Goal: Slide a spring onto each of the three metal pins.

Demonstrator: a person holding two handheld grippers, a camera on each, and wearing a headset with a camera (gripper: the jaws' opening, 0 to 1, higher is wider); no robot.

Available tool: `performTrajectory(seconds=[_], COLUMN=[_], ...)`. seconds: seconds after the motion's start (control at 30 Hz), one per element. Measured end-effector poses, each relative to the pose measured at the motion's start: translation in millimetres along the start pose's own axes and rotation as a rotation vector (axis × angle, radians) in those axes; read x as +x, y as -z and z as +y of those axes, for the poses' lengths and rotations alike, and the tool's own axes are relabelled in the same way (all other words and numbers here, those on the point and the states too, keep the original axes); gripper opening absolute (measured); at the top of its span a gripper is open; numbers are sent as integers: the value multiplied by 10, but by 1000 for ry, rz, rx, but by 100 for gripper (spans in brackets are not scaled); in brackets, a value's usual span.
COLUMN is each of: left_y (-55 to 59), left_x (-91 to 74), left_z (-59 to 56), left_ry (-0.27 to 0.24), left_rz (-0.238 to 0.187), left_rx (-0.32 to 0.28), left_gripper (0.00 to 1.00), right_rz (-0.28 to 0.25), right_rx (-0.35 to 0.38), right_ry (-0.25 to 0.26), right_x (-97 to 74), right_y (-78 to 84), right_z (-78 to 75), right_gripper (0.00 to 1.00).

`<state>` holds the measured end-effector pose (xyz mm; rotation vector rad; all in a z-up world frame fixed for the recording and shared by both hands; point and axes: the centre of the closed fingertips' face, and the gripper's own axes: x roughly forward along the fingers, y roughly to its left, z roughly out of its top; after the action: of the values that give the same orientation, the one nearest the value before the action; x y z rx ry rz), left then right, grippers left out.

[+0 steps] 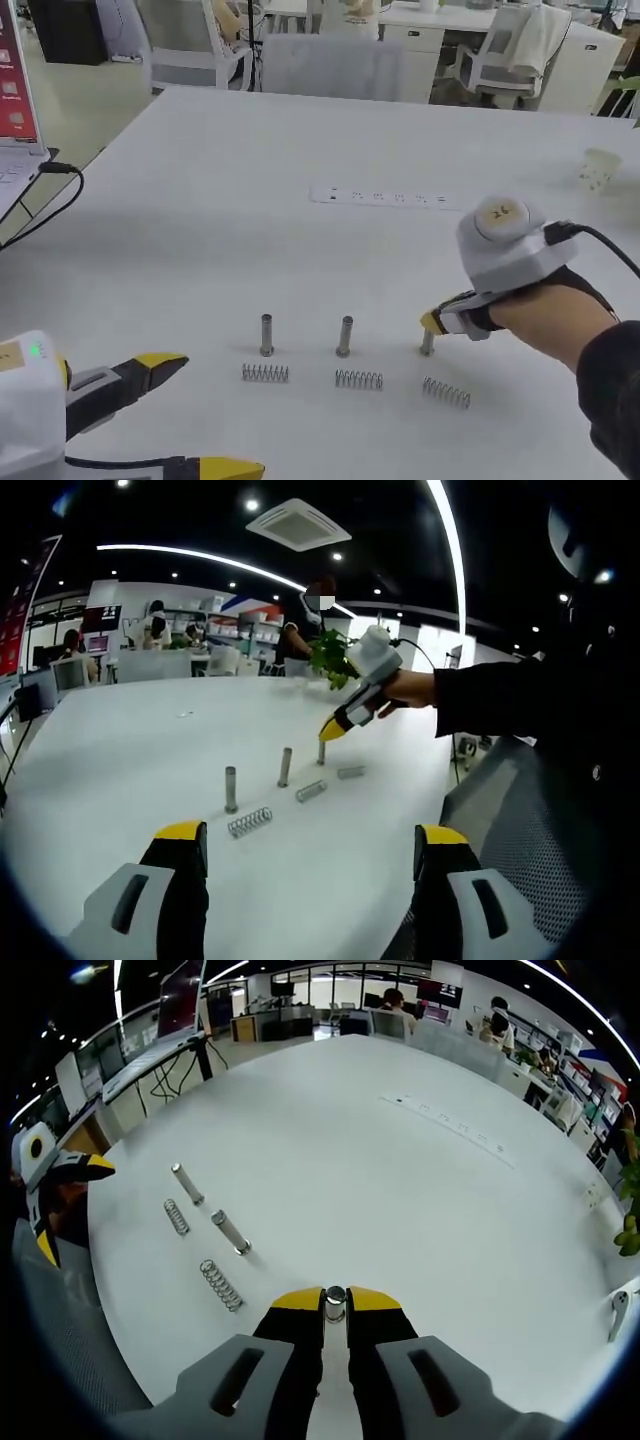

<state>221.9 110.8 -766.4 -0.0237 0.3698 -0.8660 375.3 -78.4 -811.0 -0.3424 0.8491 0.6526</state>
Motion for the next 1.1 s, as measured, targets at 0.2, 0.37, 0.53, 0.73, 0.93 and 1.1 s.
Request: performTrajectory(seconds=[0.2, 0.37, 0.53, 0.73, 0.93, 1.1], left_y=[3, 7, 7, 4, 3, 8], left_x=[12, 18, 28, 28, 21, 25], left_z=[7, 9, 1, 4, 11, 15], left_ry=[1, 2, 4, 4, 2, 2], left_rz=[0, -1, -1, 0, -3, -2], left_rx=[0, -2, -1, -1, -3, -4], left_gripper=[81, 82, 82, 81, 81, 81], right_rz=[-4, -7, -10, -5, 1, -1], right_rx=[-12, -12, -20, -30, -39, -45], right_ry=[-3, -7, -10, -15, -19, -23], right_x=[-5, -10, -23, -23, -15, -12], right_y=[12, 25, 43, 61, 76, 76], right_z=[11, 9, 29, 39, 56, 59], right_gripper=[6, 6, 6, 6, 6, 8])
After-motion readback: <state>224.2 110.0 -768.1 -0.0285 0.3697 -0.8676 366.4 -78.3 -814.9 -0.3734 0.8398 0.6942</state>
